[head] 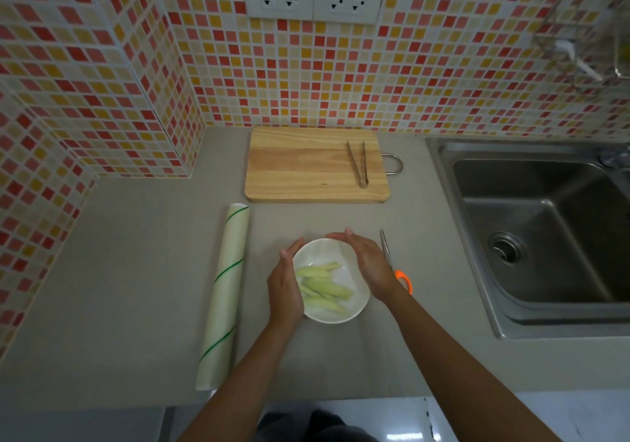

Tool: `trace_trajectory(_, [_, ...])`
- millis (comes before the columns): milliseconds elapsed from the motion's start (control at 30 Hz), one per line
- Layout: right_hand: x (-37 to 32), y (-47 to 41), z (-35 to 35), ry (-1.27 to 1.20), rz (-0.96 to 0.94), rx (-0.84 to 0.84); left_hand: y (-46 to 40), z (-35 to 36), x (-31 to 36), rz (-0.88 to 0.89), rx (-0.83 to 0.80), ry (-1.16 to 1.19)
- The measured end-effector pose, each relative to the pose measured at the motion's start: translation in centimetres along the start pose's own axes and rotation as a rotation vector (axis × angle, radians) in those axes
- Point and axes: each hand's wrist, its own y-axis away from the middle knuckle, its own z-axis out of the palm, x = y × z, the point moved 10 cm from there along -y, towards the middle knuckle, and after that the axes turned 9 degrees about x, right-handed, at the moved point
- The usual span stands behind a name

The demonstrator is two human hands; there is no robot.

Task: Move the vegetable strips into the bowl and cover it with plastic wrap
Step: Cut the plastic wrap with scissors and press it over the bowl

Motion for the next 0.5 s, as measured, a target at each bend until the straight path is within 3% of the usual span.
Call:
trace_trajectory(133, [0.3,0.1,0.0,-0.025,0.027,0.024,-0.3,-0.1,0.1,0.044,-0.01,-0.131])
trace_trajectory(267, [0.9,1.0,-0.7,-0.027,0.059,0.114,-1.9,0.2,1.8,0.185,-0.095,-0.454])
trace_trajectory(333, [1.5,1.5,-0.9,-0.01,0.079,0.148,-2.7,-0.2,3.0,0.247,-0.109,-0.5])
trace_trajectory(433, [0.7,1.5,-2.2,0.072,-0.014,0.22,-2.5,-2.3,4.8,0.297,0.046,-0.303])
trace_trajectory(500, [-1.2,0.8,-2.2,0.103,-0.107,0.171,-1.4,-3.1,4.3,0.25,0.125,-0.134])
